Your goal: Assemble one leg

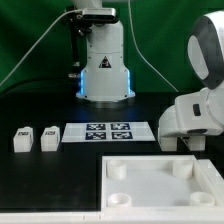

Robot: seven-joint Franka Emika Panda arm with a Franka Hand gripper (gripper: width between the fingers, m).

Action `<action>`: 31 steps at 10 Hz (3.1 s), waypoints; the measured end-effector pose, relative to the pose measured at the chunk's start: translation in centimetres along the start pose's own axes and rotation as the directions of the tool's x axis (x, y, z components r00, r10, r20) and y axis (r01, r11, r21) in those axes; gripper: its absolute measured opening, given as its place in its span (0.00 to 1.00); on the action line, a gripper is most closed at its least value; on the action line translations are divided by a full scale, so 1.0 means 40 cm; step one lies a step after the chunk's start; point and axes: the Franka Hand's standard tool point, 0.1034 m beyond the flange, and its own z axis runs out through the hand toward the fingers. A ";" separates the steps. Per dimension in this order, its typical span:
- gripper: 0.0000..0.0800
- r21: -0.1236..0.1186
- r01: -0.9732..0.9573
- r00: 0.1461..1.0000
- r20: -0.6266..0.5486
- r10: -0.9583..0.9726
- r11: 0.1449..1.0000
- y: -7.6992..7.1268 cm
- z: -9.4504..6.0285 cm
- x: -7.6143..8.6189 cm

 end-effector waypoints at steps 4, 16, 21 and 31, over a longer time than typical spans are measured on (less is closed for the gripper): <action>0.36 0.000 0.001 1.000 0.000 -0.001 1.000 0.000 0.000 0.000; 0.36 0.010 0.068 0.985 -0.162 -0.065 0.998 0.040 -0.129 -0.001; 0.36 -0.005 0.071 0.788 -0.613 -0.059 0.997 0.145 -0.372 -0.142; 0.36 -0.133 0.062 0.025 -0.991 -0.135 0.989 0.277 -0.674 -0.029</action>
Offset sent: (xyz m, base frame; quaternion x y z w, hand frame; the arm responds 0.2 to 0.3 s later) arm 0.0000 0.0000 0.0000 0.0000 0.0000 0.0000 1.0000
